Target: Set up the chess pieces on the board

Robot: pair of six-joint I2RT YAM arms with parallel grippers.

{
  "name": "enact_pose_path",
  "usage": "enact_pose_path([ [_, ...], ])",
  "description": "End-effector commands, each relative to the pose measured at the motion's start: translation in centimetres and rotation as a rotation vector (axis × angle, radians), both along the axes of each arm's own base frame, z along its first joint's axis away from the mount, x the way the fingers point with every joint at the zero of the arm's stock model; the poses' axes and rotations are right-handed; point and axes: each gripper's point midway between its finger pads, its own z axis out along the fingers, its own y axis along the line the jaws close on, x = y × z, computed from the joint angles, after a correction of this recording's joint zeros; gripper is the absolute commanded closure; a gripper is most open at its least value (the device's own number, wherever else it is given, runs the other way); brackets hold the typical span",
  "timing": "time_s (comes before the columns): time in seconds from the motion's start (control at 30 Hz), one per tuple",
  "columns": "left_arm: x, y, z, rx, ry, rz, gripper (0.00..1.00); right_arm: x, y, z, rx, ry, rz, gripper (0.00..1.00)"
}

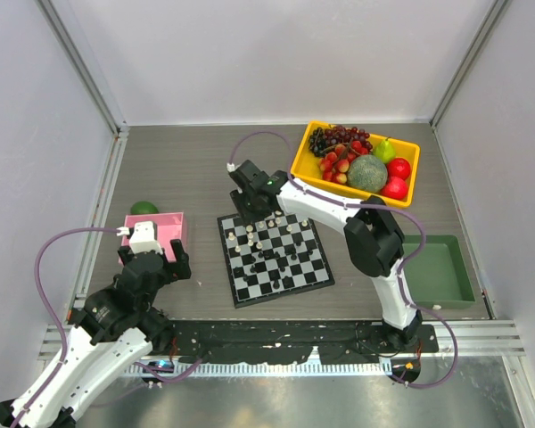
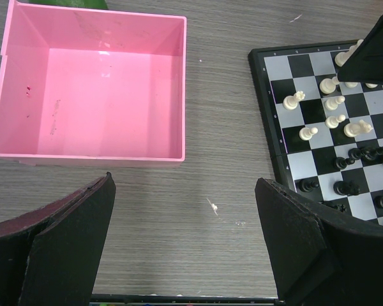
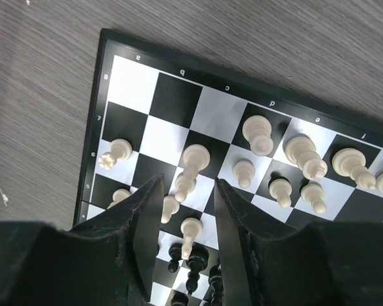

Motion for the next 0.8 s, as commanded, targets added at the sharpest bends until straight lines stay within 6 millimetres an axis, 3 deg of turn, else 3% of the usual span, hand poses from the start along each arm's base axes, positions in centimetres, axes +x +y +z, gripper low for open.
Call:
enact_pose_path([
  [0.0,0.5,-0.1,0.8,-0.03,-0.039,0.017,0.0,0.7,0.8,1.7,0.026,-0.021,-0.006,0.58],
  [0.6,0.5,-0.1,0.8,-0.031,-0.041,0.016,0.0,0.2,1.1,0.0,0.003,0.018,0.019,0.66],
  [0.77,0.5,-0.1,0.8,-0.03,-0.042,0.017,0.0,0.4,1.2,-0.2,-0.005,0.017,0.021,0.76],
])
